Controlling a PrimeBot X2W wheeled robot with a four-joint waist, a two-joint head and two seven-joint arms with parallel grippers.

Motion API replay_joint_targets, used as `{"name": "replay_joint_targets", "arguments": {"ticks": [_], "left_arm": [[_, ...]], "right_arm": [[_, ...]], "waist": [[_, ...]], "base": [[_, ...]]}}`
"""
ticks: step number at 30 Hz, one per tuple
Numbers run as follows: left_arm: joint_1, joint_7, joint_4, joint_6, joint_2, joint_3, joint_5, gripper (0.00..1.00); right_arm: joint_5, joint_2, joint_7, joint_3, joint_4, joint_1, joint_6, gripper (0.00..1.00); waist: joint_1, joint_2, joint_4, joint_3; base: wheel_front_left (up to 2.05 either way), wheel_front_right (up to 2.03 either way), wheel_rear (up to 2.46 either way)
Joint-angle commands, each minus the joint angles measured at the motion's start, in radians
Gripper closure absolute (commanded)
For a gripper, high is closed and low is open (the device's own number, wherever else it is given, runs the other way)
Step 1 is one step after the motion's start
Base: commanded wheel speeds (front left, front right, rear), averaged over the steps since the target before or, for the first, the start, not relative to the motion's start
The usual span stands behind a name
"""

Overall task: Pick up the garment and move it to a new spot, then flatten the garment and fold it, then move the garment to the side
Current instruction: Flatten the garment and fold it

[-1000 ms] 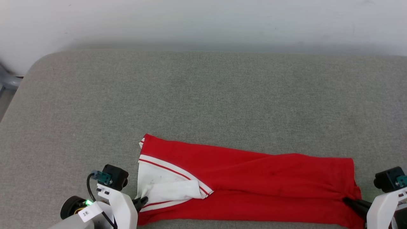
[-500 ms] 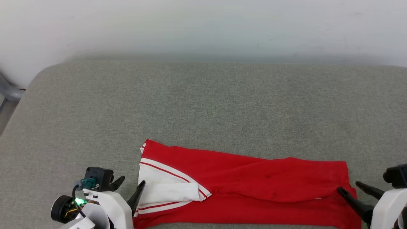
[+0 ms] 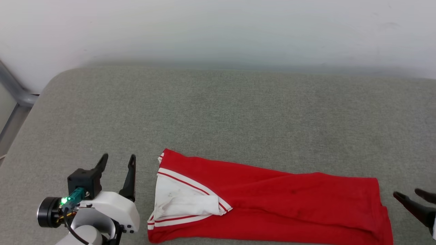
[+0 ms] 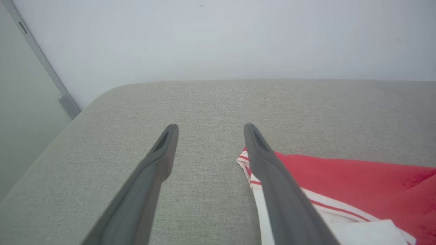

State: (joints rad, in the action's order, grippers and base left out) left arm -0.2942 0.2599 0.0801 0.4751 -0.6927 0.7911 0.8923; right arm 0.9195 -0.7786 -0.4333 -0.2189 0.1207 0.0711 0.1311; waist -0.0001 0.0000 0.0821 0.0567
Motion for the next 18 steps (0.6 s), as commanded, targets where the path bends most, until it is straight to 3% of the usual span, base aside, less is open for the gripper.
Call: {"name": "replay_joint_targets", "arguments": {"ticks": [1, 5, 9, 18], "left_arm": [[0.029, 0.006, -0.017, 0.012, 0.022, -0.050, -0.054, 0.00], [0.079, 0.006, -0.039, 0.038, 0.077, -0.169, -0.172, 0.00], [0.126, 0.006, -0.051, 0.029, 0.132, -0.251, -0.274, 0.00], [0.198, 0.006, -0.064, -0.044, 0.257, -0.389, -0.443, 0.00]], "right_arm": [[0.031, -0.011, -0.055, 0.015, 0.017, -0.016, -0.001, 0.00], [0.078, -0.008, -0.148, 0.036, 0.065, -0.005, -0.001, 0.00], [0.100, 0.015, -0.198, 0.036, 0.110, 0.022, -0.001, 0.00], [0.111, 0.077, -0.223, -0.012, 0.205, 0.061, -0.001, 0.00]], "waist": [[0.0001, 0.0000, 0.012, 0.008], [0.0001, 0.0000, 0.033, 0.025], [0.0001, 0.0000, 0.055, 0.046], [0.0001, 0.0000, 0.096, 0.092]], "base": [[0.00, 0.00, 0.00], [0.00, 0.00, 0.00], [0.00, 0.00, 0.00], [0.00, 0.00, 0.00]]}}
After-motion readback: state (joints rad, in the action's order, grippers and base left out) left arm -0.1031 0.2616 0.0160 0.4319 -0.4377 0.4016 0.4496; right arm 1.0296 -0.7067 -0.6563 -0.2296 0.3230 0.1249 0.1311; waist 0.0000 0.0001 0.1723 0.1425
